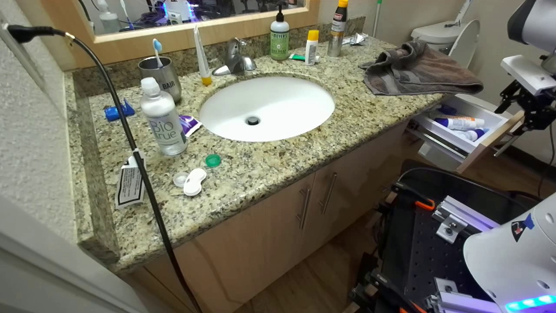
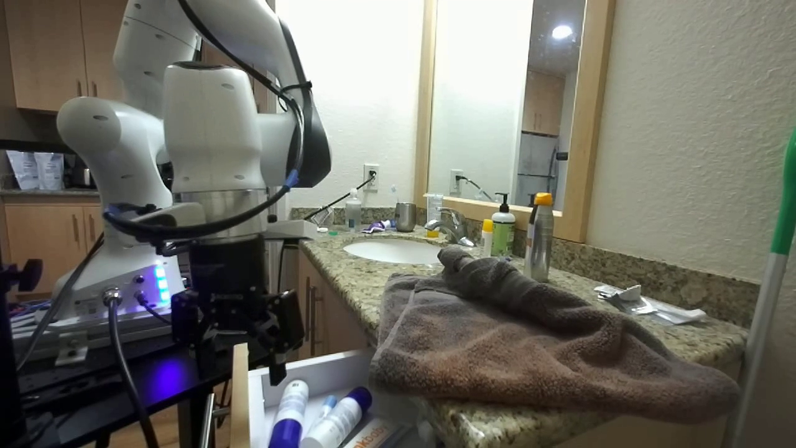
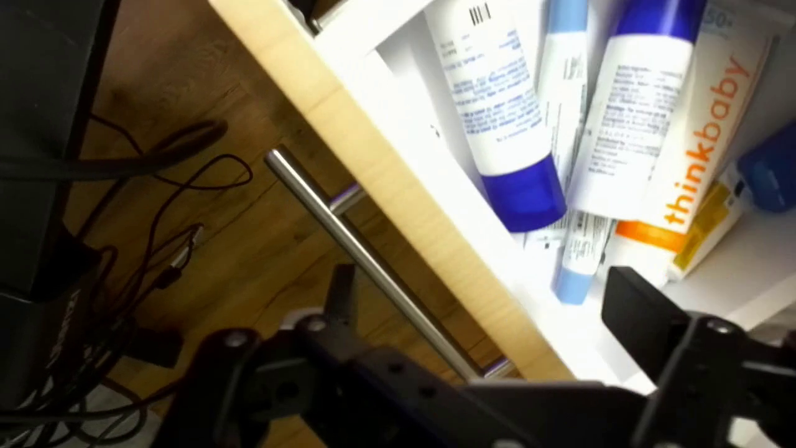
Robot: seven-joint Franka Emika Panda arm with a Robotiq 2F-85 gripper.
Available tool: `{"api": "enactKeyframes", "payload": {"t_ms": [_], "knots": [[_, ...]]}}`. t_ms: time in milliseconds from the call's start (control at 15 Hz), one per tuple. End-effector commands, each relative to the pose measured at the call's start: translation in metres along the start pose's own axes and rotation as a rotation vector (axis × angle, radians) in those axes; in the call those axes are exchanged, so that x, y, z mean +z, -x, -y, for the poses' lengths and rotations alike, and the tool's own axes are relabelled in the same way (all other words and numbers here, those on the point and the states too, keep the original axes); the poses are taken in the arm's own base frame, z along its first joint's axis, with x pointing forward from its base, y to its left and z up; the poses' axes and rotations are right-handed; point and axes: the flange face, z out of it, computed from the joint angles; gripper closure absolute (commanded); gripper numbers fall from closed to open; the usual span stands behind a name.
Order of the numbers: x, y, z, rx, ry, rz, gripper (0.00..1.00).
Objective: Close the topmost drawer to the right
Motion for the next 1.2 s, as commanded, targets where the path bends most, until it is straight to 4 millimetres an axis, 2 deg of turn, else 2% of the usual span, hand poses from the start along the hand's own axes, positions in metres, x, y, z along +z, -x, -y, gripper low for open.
{"api": "enactKeyframes", "payload": {"t_ms": [0, 133, 200, 333, 667, 800, 867, 933, 1133], "knots": [[0.007, -0.034, -0.01, 0.188, -0.015, -0.068, 0.0], [0.011, -0.042, -0.016, 0.177, 0.044, -0.043, 0.0], [0.004, -0.033, -0.016, 0.162, 0.005, -0.044, 0.0], [0.008, -0.038, -0.02, 0.17, 0.028, -0.051, 0.0], [0.039, -0.023, -0.014, 0.283, 0.143, -0.071, 0.0], [0.044, -0.019, -0.01, 0.314, 0.166, -0.088, 0.0], [0.044, -0.015, -0.004, 0.327, 0.167, -0.091, 0.0], [0.021, -0.019, -0.006, 0.308, 0.086, -0.069, 0.0], [0.022, -0.015, -0.002, 0.314, 0.091, -0.068, 0.0]]}}
